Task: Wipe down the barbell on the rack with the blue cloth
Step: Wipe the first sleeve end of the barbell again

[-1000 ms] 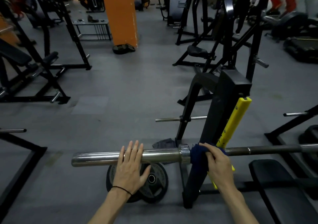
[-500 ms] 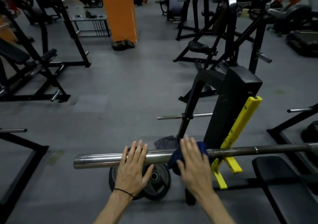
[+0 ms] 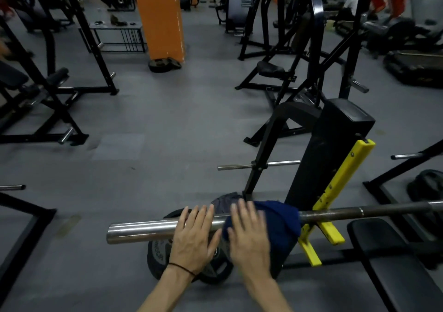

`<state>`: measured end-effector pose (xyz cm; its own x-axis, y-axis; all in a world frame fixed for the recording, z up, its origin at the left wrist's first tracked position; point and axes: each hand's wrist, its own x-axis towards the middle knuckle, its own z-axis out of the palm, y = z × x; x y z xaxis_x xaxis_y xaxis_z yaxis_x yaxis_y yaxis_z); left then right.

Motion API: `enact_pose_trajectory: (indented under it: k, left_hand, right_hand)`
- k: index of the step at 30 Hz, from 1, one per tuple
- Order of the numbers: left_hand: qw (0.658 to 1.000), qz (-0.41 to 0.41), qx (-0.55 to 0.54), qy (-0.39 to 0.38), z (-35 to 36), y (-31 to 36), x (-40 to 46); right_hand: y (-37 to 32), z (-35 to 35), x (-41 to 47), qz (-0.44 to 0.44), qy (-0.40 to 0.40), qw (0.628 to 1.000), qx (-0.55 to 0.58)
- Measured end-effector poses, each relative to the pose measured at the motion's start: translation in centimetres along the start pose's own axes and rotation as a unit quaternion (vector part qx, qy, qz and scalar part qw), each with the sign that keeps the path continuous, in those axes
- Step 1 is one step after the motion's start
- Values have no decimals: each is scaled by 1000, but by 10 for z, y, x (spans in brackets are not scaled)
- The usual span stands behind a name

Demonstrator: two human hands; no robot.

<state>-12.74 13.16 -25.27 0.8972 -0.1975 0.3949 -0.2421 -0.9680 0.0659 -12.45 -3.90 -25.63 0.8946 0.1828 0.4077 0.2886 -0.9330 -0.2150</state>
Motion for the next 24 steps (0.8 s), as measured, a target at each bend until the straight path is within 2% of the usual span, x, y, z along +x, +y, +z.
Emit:
enact_pose_trajectory:
  k: [2, 3, 5, 7, 9, 12, 14, 17, 20, 21, 24]
  left_hand:
    - [1000, 3, -10, -4, -1, -3, 4]
    - [1000, -6, -16, -11, -3, -5, 9]
    - [997, -46, -20, -59, -8, -5, 22]
    - [989, -80, -14, -124, -9, -8, 35]
    - [985, -92, -16, -148, -9, -9, 43]
    - [978, -93, -33, -181, -13, -10, 51]
    - [983, -86, -20, -163, -19, -11, 47]
    - [992, -45, -22, -116, -21, -14, 14]
    - [996, -26, -11, -82, -16, -9, -6]
    - [996, -36, -10, -80, -16, -8, -5]
    - [997, -38, -15, -72, -13, -9, 1]
  right_hand:
    - [-2, 3, 4, -101, -9, 995, 9]
    - [14, -2, 9, -112, -8, 994, -14]
    - [53, -20, 18, -56, -6, 996, -70]
    - [71, -33, 17, 19, 18, 996, -81]
    - [42, -21, 12, 27, 27, 998, -48]
    - [-14, 4, -4, -93, 8, 996, -4]
    - [3, -3, 2, -100, 18, 995, 0]
    - [51, -27, 8, -31, 34, 996, -73]
    - [33, -18, 2, 26, 45, 998, -28]
    - [11, -8, -3, 21, 42, 999, 8]
    - [-22, 10, -17, -116, 18, 992, 49]
